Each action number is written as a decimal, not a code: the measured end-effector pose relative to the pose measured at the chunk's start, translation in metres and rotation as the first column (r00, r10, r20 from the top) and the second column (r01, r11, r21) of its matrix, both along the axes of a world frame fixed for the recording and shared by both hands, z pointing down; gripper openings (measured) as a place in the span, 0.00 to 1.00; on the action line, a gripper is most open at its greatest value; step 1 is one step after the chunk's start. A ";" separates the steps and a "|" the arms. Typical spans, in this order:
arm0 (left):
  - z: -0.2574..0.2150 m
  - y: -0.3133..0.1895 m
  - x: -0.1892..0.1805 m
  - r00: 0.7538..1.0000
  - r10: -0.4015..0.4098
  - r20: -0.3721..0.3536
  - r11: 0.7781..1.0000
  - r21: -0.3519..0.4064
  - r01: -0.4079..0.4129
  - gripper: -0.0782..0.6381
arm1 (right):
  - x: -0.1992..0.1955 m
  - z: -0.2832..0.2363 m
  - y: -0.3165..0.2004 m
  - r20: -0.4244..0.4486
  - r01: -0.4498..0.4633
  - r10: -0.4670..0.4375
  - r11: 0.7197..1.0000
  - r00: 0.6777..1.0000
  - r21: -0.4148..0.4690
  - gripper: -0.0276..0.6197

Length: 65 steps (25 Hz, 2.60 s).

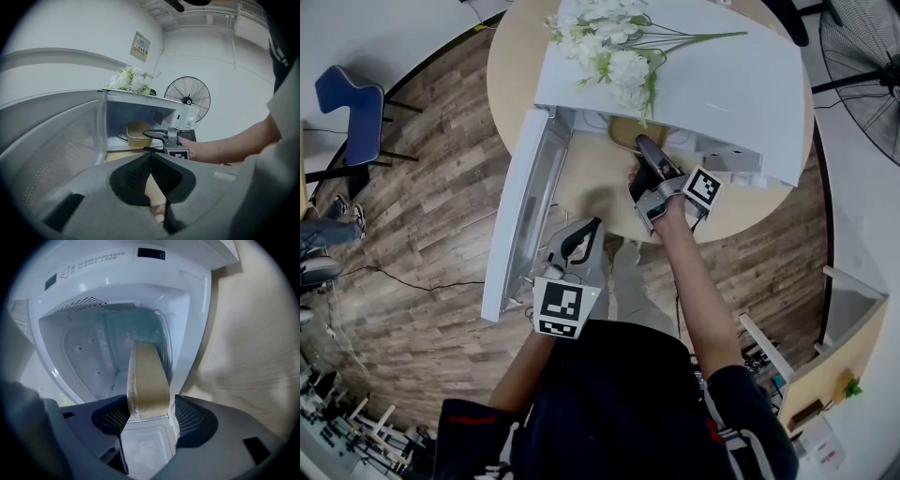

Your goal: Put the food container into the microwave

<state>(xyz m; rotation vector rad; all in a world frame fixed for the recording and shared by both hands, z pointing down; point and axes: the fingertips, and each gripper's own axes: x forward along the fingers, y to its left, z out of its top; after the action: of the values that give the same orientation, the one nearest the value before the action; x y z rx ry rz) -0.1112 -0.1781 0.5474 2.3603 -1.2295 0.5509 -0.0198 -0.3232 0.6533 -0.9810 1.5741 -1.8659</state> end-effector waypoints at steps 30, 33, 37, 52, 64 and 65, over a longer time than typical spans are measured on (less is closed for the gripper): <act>-0.010 0.002 0.004 1.000 0.006 -0.001 1.000 0.029 -0.006 0.13 | -0.004 -0.035 0.052 -0.579 0.317 -0.211 0.944 0.787 0.087 0.07; -0.009 0.003 0.004 1.000 0.002 -0.001 1.000 0.024 -0.002 0.13 | -0.005 -0.038 0.047 -0.664 0.363 -0.211 0.926 0.717 0.098 0.06; -0.008 0.002 0.003 1.000 -0.003 -0.002 1.000 0.021 0.003 0.13 | -0.008 -0.039 0.039 -0.688 0.378 -0.205 0.919 0.696 0.109 0.06; -0.002 -0.002 0.003 1.000 -0.016 0.001 1.000 0.003 0.016 0.13 | -0.003 -0.031 0.012 -0.693 0.356 -0.191 0.929 0.695 0.101 0.06; 0.006 -0.005 -0.001 1.000 -0.023 0.003 1.000 -0.014 0.023 0.13 | -0.002 -0.027 -0.010 -0.697 0.342 -0.181 0.935 0.694 0.097 0.06; 0.006 -0.006 -0.001 1.000 -0.022 0.004 1.000 -0.015 0.022 0.13 | -0.002 -0.027 -0.011 -0.698 0.342 -0.182 0.935 0.693 0.096 0.06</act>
<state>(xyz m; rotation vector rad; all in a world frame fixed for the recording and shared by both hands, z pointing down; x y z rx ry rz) -0.1124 -0.1838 0.5535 2.3319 -1.2473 0.5553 -0.0223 -0.3346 0.6264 -1.5117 2.4101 -1.5081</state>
